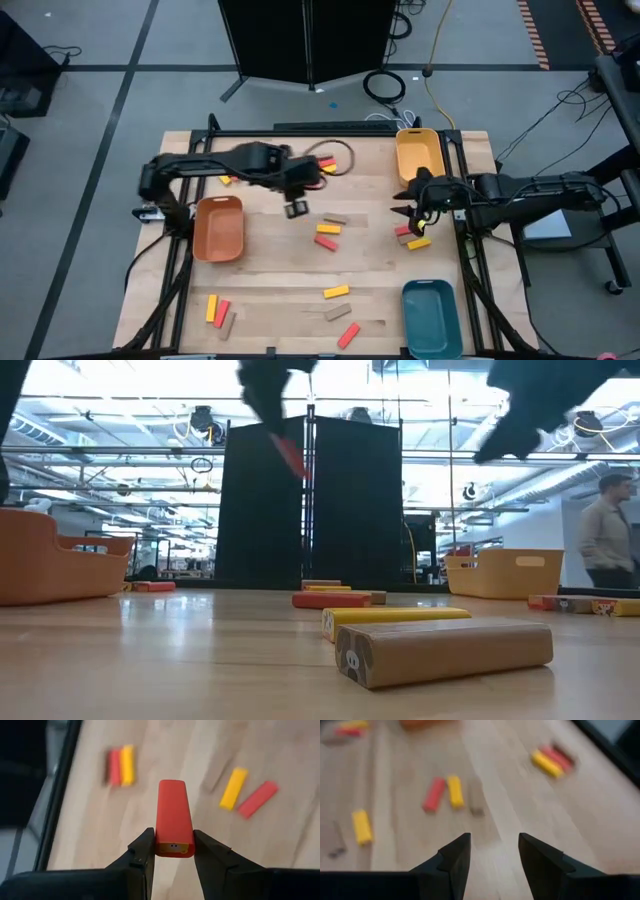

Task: Sort blocks
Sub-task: Put the orange block into the orange bin

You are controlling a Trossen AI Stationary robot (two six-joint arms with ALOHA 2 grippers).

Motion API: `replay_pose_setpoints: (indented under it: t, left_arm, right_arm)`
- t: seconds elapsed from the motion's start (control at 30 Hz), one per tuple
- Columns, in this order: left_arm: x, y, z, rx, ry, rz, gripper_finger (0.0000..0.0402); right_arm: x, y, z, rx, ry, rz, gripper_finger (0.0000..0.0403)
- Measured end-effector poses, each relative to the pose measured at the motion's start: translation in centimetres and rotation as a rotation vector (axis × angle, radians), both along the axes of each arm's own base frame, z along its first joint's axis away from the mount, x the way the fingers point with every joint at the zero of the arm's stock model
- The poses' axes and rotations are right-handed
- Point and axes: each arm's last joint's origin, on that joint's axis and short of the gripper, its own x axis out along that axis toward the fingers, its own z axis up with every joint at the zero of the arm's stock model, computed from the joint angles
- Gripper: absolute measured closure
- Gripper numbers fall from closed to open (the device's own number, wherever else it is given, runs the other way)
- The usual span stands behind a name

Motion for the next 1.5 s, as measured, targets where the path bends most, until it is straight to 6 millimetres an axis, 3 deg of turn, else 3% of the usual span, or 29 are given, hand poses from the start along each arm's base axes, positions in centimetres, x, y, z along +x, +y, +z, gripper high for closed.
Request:
replay_pose_setpoints:
  t: [0.13, 0.4, 0.67, 0.9, 1.17, 1.5]
  left_arm:
    - [-4.5, -0.6, 0.1, 0.000, 0.020, 0.155, 0.0297]
    - [-12.9, -2.8, -2.8, -0.086, -0.008, 0.431, 0.0297]
    - [-17.7, -4.8, -4.7, -0.202, -0.008, 0.587, 0.0297]
    - [-19.3, -6.5, -7.6, -0.285, 0.156, 0.639, 0.0297]
    - [-19.3, -7.4, -10.4, -0.276, 0.190, 0.515, 0.0297]
    - [-19.3, -7.3, -10.8, -0.108, 0.164, 0.294, 0.0297]
  right_arm:
    - [2.0, 0.2, 0.7, -0.074, -0.123, 0.084, 0.0243]
    - [7.5, 0.8, -0.2, -0.120, -0.294, 0.240, 0.0243]
    - [12.2, 1.2, -3.3, -0.102, -0.385, 0.316, 0.0243]
    - [14.7, 1.3, -5.2, -0.088, -0.488, 0.300, 0.0243]
    - [15.0, 1.3, -5.4, -0.038, -0.526, 0.278, 0.0243]
    - [15.0, 1.3, -5.6, -0.013, -0.514, 0.269, 0.0243]
